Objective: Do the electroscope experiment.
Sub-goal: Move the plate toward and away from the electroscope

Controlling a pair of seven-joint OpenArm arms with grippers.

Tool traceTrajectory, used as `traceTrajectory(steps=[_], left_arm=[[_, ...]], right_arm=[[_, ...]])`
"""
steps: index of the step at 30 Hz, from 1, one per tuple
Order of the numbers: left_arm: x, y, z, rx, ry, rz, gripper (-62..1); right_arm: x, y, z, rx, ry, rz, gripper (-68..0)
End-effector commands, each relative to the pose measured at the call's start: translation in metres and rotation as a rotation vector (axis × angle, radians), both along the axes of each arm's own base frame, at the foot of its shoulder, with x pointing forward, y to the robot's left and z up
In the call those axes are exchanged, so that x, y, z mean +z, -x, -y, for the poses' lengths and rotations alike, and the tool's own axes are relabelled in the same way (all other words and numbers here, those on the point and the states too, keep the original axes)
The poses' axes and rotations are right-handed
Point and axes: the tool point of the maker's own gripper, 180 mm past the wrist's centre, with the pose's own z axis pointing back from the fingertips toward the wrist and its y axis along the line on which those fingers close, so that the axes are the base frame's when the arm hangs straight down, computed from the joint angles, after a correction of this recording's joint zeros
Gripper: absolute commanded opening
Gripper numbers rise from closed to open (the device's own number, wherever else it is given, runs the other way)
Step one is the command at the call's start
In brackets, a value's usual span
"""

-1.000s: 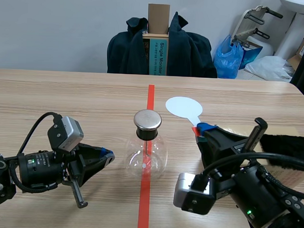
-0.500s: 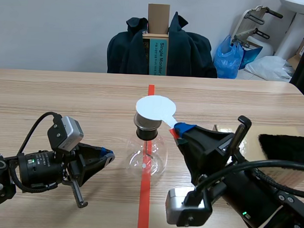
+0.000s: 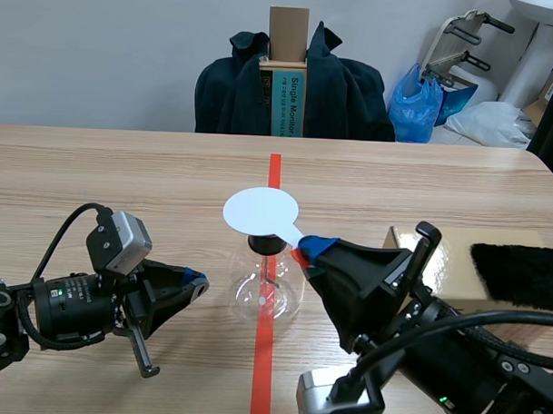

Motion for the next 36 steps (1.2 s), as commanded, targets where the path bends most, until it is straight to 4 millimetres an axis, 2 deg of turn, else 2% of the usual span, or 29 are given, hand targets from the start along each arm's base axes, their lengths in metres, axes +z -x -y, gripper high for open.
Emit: traceTrajectory(steps=[1, 9, 15, 30, 36], left_arm=[[0.010, -0.005, 0.004, -0.001, 0.029, 0.028, -59.0], [0.010, -0.004, 0.004, -0.001, 0.029, 0.027, -59.0], [0.010, -0.004, 0.004, -0.001, 0.029, 0.027, -59.0], [0.010, -0.004, 0.004, -0.001, 0.029, 0.027, -59.0], [0.010, -0.004, 0.004, -0.001, 0.029, 0.027, -59.0]], right_arm=[[0.010, -0.006, 0.002, -0.004, -0.007, 0.038, -66.7], [0.007, -0.005, 0.001, 0.004, 0.013, 0.044, -66.7], [0.006, -0.013, 0.008, -0.058, 0.026, 0.050, -66.7], [0.009, -0.053, 0.057, -0.412, 0.016, 0.048, -66.7], [0.009, -0.056, 0.063, -0.448, 0.017, 0.045, -66.7]])
